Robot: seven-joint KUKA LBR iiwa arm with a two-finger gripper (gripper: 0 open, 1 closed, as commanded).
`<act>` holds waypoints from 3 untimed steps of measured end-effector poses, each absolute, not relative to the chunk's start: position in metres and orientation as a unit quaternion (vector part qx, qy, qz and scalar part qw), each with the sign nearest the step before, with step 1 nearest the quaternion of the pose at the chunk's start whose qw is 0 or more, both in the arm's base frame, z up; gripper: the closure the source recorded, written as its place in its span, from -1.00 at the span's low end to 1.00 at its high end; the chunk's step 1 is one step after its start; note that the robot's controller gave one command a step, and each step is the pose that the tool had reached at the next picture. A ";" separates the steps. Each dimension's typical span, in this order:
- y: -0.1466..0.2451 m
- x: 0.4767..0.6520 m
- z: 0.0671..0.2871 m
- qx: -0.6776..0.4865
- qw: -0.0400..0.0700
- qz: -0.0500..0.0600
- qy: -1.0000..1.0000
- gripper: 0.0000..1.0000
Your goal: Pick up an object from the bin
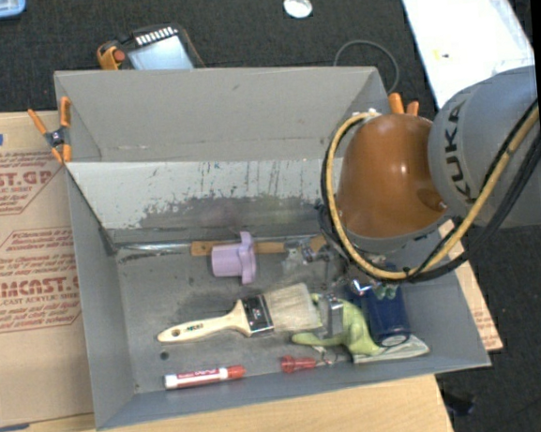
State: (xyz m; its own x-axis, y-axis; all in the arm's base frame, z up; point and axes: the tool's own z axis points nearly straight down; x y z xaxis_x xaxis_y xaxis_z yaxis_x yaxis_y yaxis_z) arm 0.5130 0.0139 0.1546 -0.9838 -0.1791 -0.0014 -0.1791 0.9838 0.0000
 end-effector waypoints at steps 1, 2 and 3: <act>-0.061 0.522 0.070 -0.016 0.002 0.000 1.000 1.00; -0.061 0.522 0.070 -0.016 0.002 0.000 1.000 1.00; -0.082 0.506 0.070 -0.064 0.005 0.001 0.998 1.00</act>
Offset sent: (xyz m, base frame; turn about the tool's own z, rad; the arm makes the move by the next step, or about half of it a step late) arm 0.0000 0.0000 0.0000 0.0000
